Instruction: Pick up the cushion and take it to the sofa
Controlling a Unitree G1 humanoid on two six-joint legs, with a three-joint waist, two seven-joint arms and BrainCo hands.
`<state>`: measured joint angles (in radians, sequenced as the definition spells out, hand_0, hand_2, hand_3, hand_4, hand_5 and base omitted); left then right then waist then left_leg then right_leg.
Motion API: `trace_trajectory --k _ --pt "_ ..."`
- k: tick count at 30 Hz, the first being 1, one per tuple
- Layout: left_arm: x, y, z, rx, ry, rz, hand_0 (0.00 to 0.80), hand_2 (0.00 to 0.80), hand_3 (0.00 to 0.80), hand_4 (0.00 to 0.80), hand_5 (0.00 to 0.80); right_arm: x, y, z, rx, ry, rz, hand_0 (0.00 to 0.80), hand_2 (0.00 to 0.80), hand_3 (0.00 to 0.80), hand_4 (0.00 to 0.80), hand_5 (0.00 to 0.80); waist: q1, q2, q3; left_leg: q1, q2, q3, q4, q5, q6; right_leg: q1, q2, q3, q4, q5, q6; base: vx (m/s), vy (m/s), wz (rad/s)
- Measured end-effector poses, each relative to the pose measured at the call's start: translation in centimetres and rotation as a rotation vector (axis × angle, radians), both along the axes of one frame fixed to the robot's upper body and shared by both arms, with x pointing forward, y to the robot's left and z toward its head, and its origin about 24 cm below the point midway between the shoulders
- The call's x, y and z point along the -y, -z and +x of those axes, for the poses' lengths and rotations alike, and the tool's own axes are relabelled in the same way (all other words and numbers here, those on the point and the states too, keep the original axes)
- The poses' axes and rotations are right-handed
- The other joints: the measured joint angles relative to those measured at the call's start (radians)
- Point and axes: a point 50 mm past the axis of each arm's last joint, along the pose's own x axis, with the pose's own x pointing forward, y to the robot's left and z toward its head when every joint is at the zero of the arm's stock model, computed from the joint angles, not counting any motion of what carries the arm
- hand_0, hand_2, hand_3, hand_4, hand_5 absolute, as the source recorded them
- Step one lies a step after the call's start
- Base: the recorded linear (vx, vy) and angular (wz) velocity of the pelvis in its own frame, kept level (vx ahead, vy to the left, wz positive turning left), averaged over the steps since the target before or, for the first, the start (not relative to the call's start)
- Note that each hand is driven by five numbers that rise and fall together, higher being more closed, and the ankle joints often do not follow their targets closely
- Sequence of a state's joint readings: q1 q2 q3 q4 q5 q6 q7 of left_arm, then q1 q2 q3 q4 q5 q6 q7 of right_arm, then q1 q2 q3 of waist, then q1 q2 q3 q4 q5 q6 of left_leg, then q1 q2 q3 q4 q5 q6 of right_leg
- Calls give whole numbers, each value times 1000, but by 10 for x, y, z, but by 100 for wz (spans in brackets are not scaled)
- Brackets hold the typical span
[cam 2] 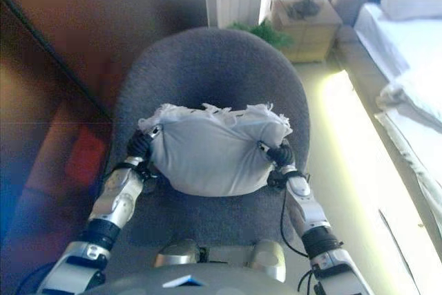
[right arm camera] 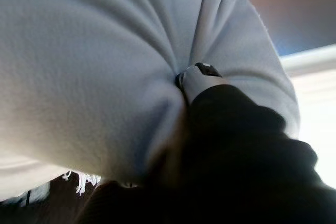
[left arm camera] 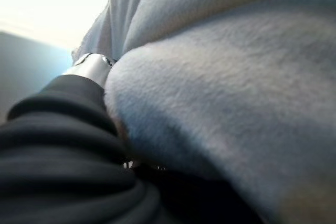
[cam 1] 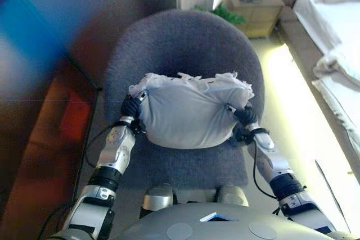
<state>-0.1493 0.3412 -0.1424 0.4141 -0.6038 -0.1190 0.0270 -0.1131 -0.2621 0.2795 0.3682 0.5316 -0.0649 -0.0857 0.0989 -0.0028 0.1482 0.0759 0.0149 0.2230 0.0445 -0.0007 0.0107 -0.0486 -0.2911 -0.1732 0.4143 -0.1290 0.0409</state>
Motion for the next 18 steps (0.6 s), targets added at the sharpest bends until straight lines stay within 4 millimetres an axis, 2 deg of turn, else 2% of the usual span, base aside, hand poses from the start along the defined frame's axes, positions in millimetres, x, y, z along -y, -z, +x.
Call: trace_trajectory --k 2,3,4,5,7,10,14,18 --pt "-4 -1 1 -2 -5 20 800 800 800 800 800 -4 4 3 -23 -3 -5 800 800 800 800 800 -4 -3 0 -1 10 -7 -3 4 -11 -6 21 10 -120 22 36 76 -107 -13" --pt "-4 -2 4 -4 -5 28 800 800 800 800 800 -5 6 7 -38 2 -8 800 800 800 800 800 -5 -16 3 -5 6 -17 4 3 -19 -16 32 29 -164 43 58 86 -110 9" --pt "-4 -4 8 -2 0 40 800 800 800 800 800 -4 8 10 -51 16 -18 800 800 800 800 800 -10 -37 9 -20 -3 -41 24 1 -34 -24 30 45 -175 98 89 95 -121 41" --pt "4 -2 10 -12 14 29 800 800 800 800 800 1 10 11 -64 35 -26 800 800 800 800 800 -29 -37 7 -41 4 -74 44 0 -45 -25 46 34 -176 90 83 106 -119 44" --pt "14 1 10 -21 32 10 800 800 800 800 800 11 9 13 -68 66 -40 800 800 800 800 800 -30 -32 6 -76 36 -112 69 -5 -63 -26 87 21 -215 107 59 45 -100 9" --pt "22 -6 18 -4 44 13 800 800 800 800 800 18 0 22 -43 71 -59 800 800 800 800 800 -30 -45 10 -141 66 -118 117 -15 -86 -69 115 -3 -224 126 35 -204 -94 -12" --pt "26 -51 60 132 24 40 800 800 800 800 800 15 -43 65 79 77 -64 800 800 800 800 800 -32 -40 52 -297 70 -129 209 -19 -87 -211 112 -4 -177 158 25 -201 -32 -13" --pt "22 -91 82 262 -5 54 800 800 800 800 800 8 -81 89 193 71 -58 800 800 800 800 800 -37 -39 126 -392 61 -156 288 -46 -83 -297 96 -1 -135 154 21 -128 5 -8"
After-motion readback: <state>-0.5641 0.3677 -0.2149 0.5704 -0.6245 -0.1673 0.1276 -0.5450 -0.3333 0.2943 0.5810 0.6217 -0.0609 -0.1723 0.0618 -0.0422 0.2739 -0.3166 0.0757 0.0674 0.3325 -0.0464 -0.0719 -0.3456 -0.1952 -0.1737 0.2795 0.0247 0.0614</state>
